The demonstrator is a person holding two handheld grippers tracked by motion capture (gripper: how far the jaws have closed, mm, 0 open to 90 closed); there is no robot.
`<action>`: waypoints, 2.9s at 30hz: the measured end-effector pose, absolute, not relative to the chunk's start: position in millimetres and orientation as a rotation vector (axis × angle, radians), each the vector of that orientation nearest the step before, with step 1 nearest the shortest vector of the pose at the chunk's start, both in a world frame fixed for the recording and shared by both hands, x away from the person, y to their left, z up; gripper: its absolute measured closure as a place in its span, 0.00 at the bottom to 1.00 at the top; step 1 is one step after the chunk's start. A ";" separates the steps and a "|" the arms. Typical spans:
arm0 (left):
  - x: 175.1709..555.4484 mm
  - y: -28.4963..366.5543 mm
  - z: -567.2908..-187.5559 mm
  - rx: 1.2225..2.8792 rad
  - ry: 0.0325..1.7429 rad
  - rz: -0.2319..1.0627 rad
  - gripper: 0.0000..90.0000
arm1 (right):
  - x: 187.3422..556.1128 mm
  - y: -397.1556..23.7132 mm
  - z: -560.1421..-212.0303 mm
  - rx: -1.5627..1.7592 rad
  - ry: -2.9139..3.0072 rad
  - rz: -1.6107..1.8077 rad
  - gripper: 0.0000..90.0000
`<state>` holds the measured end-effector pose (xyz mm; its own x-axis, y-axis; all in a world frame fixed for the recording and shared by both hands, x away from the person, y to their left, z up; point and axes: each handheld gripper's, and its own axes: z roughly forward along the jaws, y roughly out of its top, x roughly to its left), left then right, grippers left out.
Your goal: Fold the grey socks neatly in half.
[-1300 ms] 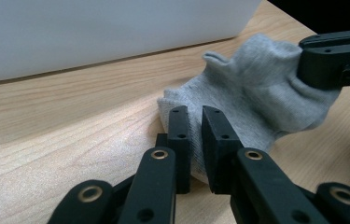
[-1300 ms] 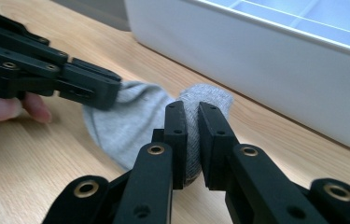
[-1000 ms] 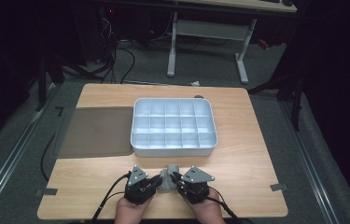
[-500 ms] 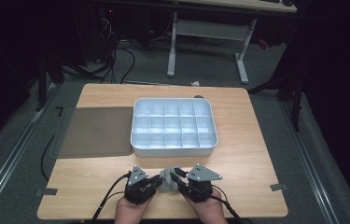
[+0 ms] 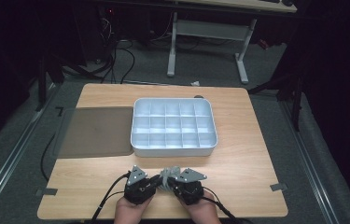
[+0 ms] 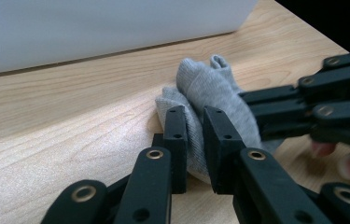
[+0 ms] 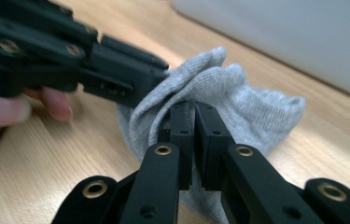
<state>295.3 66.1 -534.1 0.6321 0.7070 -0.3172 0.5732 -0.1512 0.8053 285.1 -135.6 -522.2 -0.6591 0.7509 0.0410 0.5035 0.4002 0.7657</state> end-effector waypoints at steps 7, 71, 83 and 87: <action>292.2 75.1 -524.4 1.752 0.999 0.147 0.85 | 285.1 -132.9 -526.6 1.068 2.360 1.096 0.97; 295.5 43.2 -529.6 2.011 0.930 0.346 0.99 | 289.4 -156.0 -531.2 1.312 2.347 1.209 0.90; 288.5 25.7 -529.2 2.065 0.891 0.372 1.00 | 281.4 -161.6 -526.9 1.283 2.328 1.226 0.91; 289.0 20.6 -530.4 2.066 0.880 0.353 1.00 | 273.9 -165.2 -520.5 1.248 2.317 1.254 0.91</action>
<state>289.0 20.6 -530.4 0.7135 0.6978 -0.0629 0.4606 -0.3995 0.7927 273.9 -165.2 -520.5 -0.6124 0.7686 0.1850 0.5751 0.2727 0.7713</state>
